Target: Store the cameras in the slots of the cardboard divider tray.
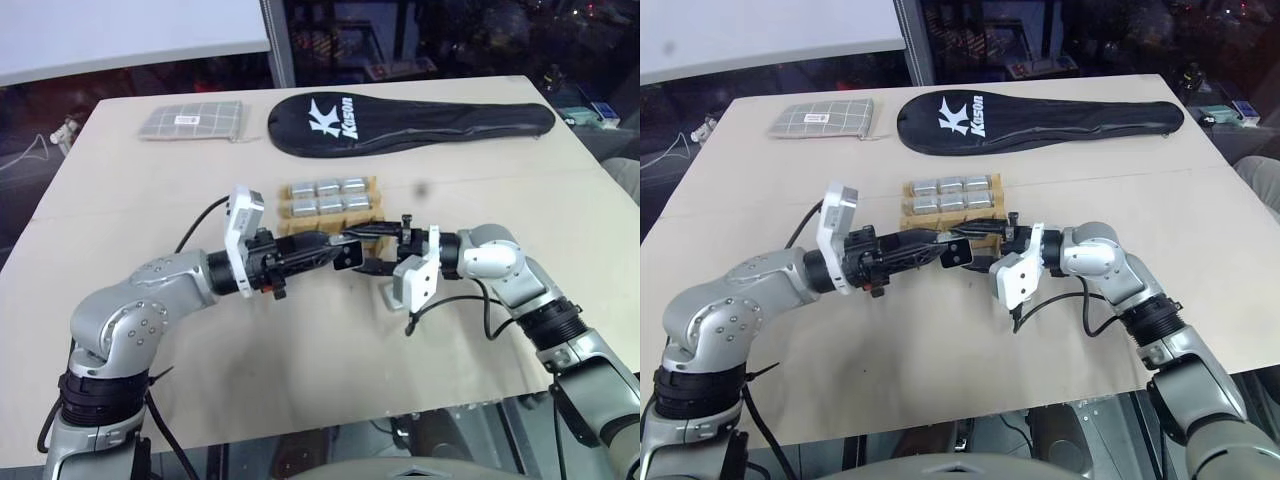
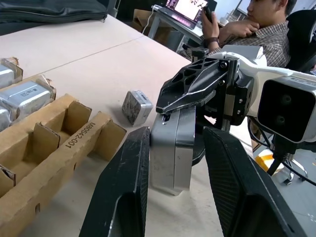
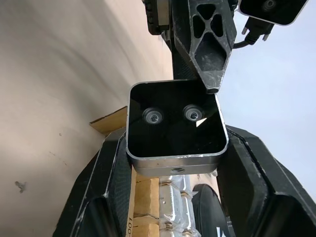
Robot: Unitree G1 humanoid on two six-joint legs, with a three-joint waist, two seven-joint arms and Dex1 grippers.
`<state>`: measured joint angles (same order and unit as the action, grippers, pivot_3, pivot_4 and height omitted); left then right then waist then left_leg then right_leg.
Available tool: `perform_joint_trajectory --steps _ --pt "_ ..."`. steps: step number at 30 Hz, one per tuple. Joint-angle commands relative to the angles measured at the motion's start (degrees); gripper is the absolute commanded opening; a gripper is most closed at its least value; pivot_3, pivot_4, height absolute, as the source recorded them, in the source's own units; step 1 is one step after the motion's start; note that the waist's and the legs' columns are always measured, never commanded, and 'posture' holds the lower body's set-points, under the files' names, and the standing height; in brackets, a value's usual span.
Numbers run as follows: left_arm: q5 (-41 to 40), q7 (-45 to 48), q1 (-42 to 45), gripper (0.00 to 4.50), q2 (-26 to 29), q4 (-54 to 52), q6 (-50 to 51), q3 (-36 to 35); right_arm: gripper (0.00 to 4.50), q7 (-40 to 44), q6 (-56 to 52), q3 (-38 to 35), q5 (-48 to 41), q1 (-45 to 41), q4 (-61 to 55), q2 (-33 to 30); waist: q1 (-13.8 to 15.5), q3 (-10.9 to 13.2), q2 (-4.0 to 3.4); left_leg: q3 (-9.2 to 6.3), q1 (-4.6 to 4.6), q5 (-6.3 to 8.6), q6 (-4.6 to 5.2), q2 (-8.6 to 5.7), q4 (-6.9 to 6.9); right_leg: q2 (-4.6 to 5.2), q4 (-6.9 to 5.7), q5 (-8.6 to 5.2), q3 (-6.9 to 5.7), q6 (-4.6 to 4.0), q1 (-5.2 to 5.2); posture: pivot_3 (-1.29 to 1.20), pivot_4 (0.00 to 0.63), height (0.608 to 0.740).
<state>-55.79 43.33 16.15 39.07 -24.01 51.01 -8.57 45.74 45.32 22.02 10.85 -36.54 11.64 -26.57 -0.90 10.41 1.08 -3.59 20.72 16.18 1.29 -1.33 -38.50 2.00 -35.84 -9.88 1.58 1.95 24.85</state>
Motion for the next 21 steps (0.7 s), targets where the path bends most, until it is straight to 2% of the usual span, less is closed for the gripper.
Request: perform_joint_trajectory --steps 1,7,11,15,17,18,19,20,21 --pt "-1.19 0.95 -0.08 1.73 0.25 -1.63 0.37 0.22 1.92 -0.69 -0.09 -0.76 -1.57 -1.13 -2.02 0.25 0.0 0.0 0.0 0.0 0.0 0.0 0.0 0.0 0.0 0.0 0.0 0.0 0.0 0.0 0.0 0.0 0.15 0.74" --pt "-2.14 -0.36 1.11 1.73 -1.81 -0.82 0.4 -0.27 1.92 -0.57 -0.64 -0.67 -1.92 -1.06 -3.13 0.43 0.01 0.0 0.0 0.0 0.0 0.0 0.0 0.0 0.0 0.0 0.0 0.0 0.0 0.0 0.0 0.0 0.15 0.74" --pt "-2.72 -0.42 1.79 0.76 -2.25 -0.35 0.67 -0.81 1.92 0.01 -2.41 -0.7 -2.28 -0.57 -3.65 -0.05 0.01 0.0 0.0 -0.01 0.01 0.0 0.0 0.0 0.0 0.0 0.0 0.0 -0.01 0.0 0.0 0.0 0.15 0.74" --pt "-2.28 -0.61 1.62 0.71 -2.2 -0.56 0.75 -0.88 1.92 0.48 -4.47 -0.61 -2.59 -0.13 -4.5 -0.44 -0.01 0.0 0.0 0.0 0.0 0.0 0.0 0.0 0.0 0.0 0.0 0.0 0.0 0.0 0.0 0.0 0.15 0.74" --pt "-1.8 -0.44 1.59 0.71 -1.85 -0.48 0.72 -0.7 2.93 1.6 -7.49 -0.52 -3.07 0.28 -5.72 -0.86 0.01 0.0 0.0 -0.01 0.01 0.0 0.0 0.0 0.0 0.0 0.0 0.0 -0.01 0.0 0.0 0.0 0.15 0.74" --pt "-1.13 -0.23 1.51 0.71 -1.64 -0.37 0.31 -0.59 3.03 1.39 -7.3 -0.86 -4.15 0.64 -6.14 -0.63 0.02 0.0 0.0 -0.01 0.0 0.0 0.0 0.0 0.0 0.0 0.0 0.0 0.0 0.0 0.0 0.0 0.15 0.74" --pt "-0.32 -0.08 1.45 0.71 -1.43 -0.22 -0.27 -0.54 3.62 1.36 -9.22 -1.46 -5.51 1.52 -7.24 -0.5 0.02 0.0 0.0 -0.01 0.01 0.0 0.0 0.0 0.0 0.0 0.0 0.0 -0.01 0.0 0.0 0.0 0.15 0.74" --pt "0.48 0.17 1.41 0.71 -1.29 -0.07 -0.98 -0.53 3.74 1.51 -10.65 -1.94 -6.49 2.36 -8.38 -0.75 0.03 0.0 0.0 -0.01 0.01 0.0 0.0 0.0 0.0 0.0 0.0 0.0 -0.01 0.0 0.0 0.0 0.15 0.74" --pt "1.09 0.43 1.39 0.71 -1.1 0.14 -1.51 -0.63 4.3 1.98 -11.69 -2.38 -7.72 3.39 -9.69 -1.44 0.04 0.0 0.0 -0.04 0.01 0.0 0.0 0.0 0.02 0.0 0.0 0.0 -0.02 0.0 0.0 0.0 0.15 0.74"
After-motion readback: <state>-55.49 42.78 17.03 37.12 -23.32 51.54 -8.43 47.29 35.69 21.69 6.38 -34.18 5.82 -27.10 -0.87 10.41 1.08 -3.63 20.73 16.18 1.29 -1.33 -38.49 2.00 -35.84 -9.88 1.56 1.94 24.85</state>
